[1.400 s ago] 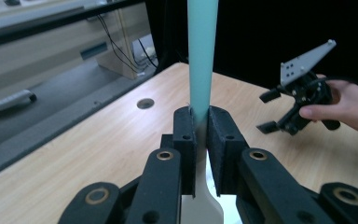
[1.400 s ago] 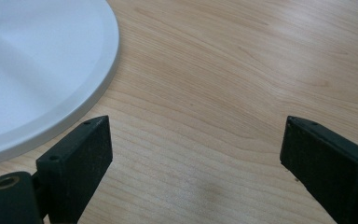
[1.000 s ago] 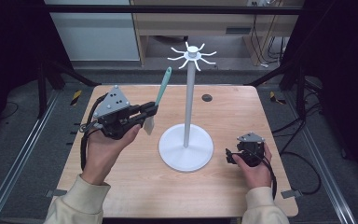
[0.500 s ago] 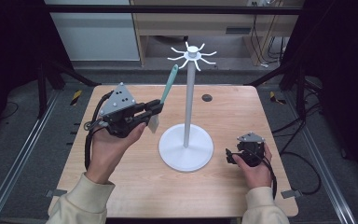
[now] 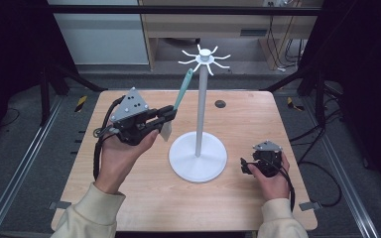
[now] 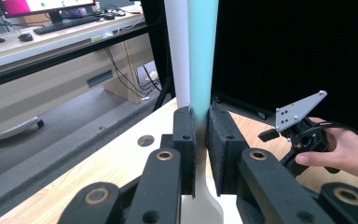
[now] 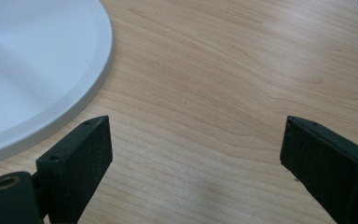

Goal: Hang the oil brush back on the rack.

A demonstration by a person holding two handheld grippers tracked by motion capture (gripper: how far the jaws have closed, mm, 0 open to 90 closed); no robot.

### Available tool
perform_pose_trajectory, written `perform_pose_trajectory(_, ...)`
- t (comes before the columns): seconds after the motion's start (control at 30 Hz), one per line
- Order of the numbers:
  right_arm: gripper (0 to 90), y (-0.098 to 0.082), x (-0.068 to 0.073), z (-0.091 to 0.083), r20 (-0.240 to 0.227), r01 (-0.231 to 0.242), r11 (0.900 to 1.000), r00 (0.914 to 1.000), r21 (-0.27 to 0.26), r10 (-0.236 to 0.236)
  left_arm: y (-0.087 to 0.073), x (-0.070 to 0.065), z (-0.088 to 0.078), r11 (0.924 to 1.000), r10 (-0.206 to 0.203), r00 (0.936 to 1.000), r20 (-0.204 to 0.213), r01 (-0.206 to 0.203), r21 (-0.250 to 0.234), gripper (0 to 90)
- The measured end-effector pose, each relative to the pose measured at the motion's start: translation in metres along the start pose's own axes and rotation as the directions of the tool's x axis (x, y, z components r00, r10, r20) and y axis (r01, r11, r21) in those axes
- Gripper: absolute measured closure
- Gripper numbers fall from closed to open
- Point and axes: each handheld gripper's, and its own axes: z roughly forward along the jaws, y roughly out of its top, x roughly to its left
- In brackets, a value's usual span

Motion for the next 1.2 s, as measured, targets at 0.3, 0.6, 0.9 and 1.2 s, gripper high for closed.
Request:
perform_pose_trajectory(0.3, 9.6, 0.000, 0.000, 0.000, -0.001, 0.001, 1.000, 1.0000, 0.002, -0.001, -0.001, 0.001, 0.005, 1.0000, -0.004, 1.0000, 0.003, 0.004, 0.007, 81.8)
perform_pose_trajectory(0.6, 9.5, -0.001, 0.000, 0.001, -0.001, 0.002, 1.000, 1.0000, 0.008, -0.002, 0.001, 0.002, 0.014, 0.9997, -0.010, 0.9999, 0.008, 0.010, 0.022, 81.7)
perform_pose_trajectory(0.9, 9.5, 0.000, 0.000, 0.001, -0.005, 0.003, 1.000, 1.0000, 0.009, -0.003, 0.003, 0.003, 0.022, 0.9988, -0.012, 0.9999, 0.007, 0.011, 0.048, 81.7)
perform_pose_trajectory(1.2, 9.5, 0.000, 0.000, 0.001, -0.008, 0.001, 1.000, 1.0000, 0.008, -0.001, 0.004, 0.003, 0.029, 0.9984, -0.014, 0.9998, 0.017, 0.013, 0.054, 81.6)
